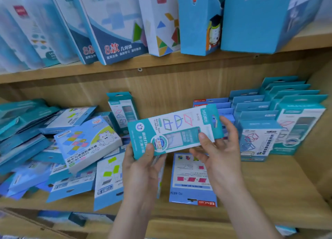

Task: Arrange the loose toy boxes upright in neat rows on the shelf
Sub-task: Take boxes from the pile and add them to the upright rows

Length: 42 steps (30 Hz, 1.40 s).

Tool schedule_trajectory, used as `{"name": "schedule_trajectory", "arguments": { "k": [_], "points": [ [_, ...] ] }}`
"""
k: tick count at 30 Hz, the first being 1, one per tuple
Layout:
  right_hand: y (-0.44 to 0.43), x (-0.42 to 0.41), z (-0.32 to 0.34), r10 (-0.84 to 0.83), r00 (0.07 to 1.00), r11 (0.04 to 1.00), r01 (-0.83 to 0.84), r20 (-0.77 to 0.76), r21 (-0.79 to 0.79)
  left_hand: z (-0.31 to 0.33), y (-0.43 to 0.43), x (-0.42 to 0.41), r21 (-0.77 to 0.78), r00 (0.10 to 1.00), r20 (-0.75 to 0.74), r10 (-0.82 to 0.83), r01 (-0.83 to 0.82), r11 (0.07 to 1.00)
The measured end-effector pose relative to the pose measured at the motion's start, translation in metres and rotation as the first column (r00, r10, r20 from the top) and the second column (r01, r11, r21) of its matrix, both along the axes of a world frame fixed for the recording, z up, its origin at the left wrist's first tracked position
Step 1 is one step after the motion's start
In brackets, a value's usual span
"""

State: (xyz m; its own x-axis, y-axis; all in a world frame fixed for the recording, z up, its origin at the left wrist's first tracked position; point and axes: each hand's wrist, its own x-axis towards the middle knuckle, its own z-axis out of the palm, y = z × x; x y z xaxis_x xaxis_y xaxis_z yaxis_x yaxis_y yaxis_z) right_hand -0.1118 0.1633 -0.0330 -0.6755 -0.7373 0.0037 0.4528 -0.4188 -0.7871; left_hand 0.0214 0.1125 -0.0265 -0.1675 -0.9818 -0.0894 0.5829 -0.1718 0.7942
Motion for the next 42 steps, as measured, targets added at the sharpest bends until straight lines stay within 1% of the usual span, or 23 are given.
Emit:
{"name": "schedule_trajectory", "arguments": {
  "k": [2, 4, 5, 7, 9, 11, 12, 13, 14, 16, 17, 19, 21, 23, 24, 27, 31, 32, 35, 36, 37, 41, 42],
  "points": [
    [0.011, -0.011, 0.009, -0.089, 0.995, 0.996, 0.088, -0.051, -0.027, -0.005, 0.006, -0.005, -0.03, 0.99, 0.122, -0.071, 0.075, 0.997],
    [0.029, -0.027, 0.023, -0.193, 0.963, 0.981, 0.19, -0.186, -0.033, -0.011, 0.007, -0.009, -0.097, 0.948, 0.294, -0.125, 0.16, 0.982],
    [0.04, -0.038, 0.031, -0.24, 0.924, 0.97, 0.244, -0.296, -0.024, -0.013, 0.006, -0.013, -0.135, 0.917, 0.377, -0.132, 0.195, 0.971],
    [0.064, -0.058, 0.046, -0.279, 0.804, 0.948, 0.318, -0.526, -0.017, -0.014, 0.008, -0.025, -0.219, 0.849, 0.509, -0.141, 0.286, 0.933],
    [0.086, -0.079, 0.057, -0.259, 0.679, 0.936, 0.352, -0.687, -0.005, -0.012, 0.017, -0.048, -0.304, 0.776, 0.599, -0.198, 0.449, 0.84],
    [0.104, -0.098, 0.064, -0.195, 0.569, 0.925, 0.378, -0.799, 0.044, -0.01, 0.03, -0.08, -0.361, 0.652, 0.725, -0.221, 0.633, 0.684],
    [0.112, -0.107, 0.066, -0.159, 0.531, 0.919, 0.388, -0.832, 0.072, -0.011, 0.037, -0.097, -0.378, 0.583, 0.79, -0.189, 0.706, 0.599],
    [0.119, -0.114, 0.068, -0.122, 0.497, 0.913, 0.396, -0.859, 0.099, -0.013, 0.043, -0.114, -0.383, 0.526, 0.839, -0.138, 0.752, 0.536],
    [0.126, -0.122, 0.069, -0.086, 0.456, 0.901, 0.414, -0.886, 0.126, -0.015, 0.049, -0.13, -0.389, 0.496, 0.863, -0.095, 0.772, 0.502],
    [0.137, -0.133, 0.072, -0.007, 0.362, 0.86, 0.478, -0.932, 0.179, -0.019, 0.056, -0.158, -0.399, 0.477, 0.878, -0.04, 0.775, 0.49],
    [0.141, -0.137, 0.072, 0.045, 0.297, 0.822, 0.532, -0.954, 0.204, -0.022, 0.06, -0.17, -0.4, 0.468, 0.884, -0.017, 0.772, 0.494],
    [0.146, -0.144, 0.072, 0.194, 0.111, 0.712, 0.668, -0.975, 0.218, -0.028, 0.065, -0.188, -0.413, 0.447, 0.893, 0.057, 0.761, 0.501],
    [0.146, -0.147, 0.073, 0.377, -0.055, 0.598, 0.777, -0.924, 0.198, -0.035, 0.07, -0.2, -0.444, 0.439, 0.888, 0.135, 0.745, 0.499],
    [0.142, -0.146, 0.078, 0.537, -0.173, 0.531, 0.83, -0.825, 0.172, -0.039, 0.073, -0.207, -0.443, 0.402, 0.895, 0.193, 0.754, 0.485],
    [0.14, -0.145, 0.083, 0.61, -0.206, 0.498, 0.851, -0.765, 0.167, -0.041, 0.074, -0.21, -0.442, 0.387, 0.897, 0.214, 0.762, 0.474],
    [0.129, -0.144, 0.098, 0.731, -0.222, 0.435, 0.88, -0.646, 0.189, -0.046, 0.073, -0.217, -0.453, 0.377, 0.891, 0.254, 0.775, 0.44],
    [0.112, -0.15, 0.098, 0.773, -0.208, 0.388, 0.902, -0.599, 0.188, -0.043, 0.068, -0.216, -0.448, 0.275, 0.861, 0.428, 0.809, 0.38],
    [0.109, -0.152, 0.096, 0.772, -0.197, 0.384, 0.902, -0.605, 0.196, -0.041, 0.066, -0.213, -0.495, 0.296, 0.826, 0.479, 0.788, 0.367],
    [0.1, -0.158, 0.089, 0.755, -0.163, 0.382, 0.896, -0.635, 0.225, -0.035, 0.06, -0.205, -0.681, 0.421, 0.676, 0.605, 0.67, 0.295],
    [0.097, -0.161, 0.089, 0.747, -0.164, 0.389, 0.893, -0.644, 0.225, -0.035, 0.056, -0.203, -0.718, 0.436, 0.637, 0.635, 0.637, 0.281],
    [0.095, -0.163, 0.088, 0.743, -0.167, 0.395, 0.891, -0.648, 0.224, -0.034, 0.052, -0.202, -0.728, 0.417, 0.613, 0.671, 0.629, 0.274],
    [0.087, -0.174, 0.087, 0.746, -0.208, 0.436, 0.871, -0.633, 0.227, -0.036, 0.035, -0.199, -0.637, 0.218, 0.62, 0.754, 0.7, 0.321],
    [0.086, -0.176, 0.086, 0.745, -0.219, 0.448, 0.864, -0.63, 0.229, -0.038, 0.033, -0.198, -0.619, 0.203, 0.627, 0.753, 0.716, 0.323]
  ]
}}
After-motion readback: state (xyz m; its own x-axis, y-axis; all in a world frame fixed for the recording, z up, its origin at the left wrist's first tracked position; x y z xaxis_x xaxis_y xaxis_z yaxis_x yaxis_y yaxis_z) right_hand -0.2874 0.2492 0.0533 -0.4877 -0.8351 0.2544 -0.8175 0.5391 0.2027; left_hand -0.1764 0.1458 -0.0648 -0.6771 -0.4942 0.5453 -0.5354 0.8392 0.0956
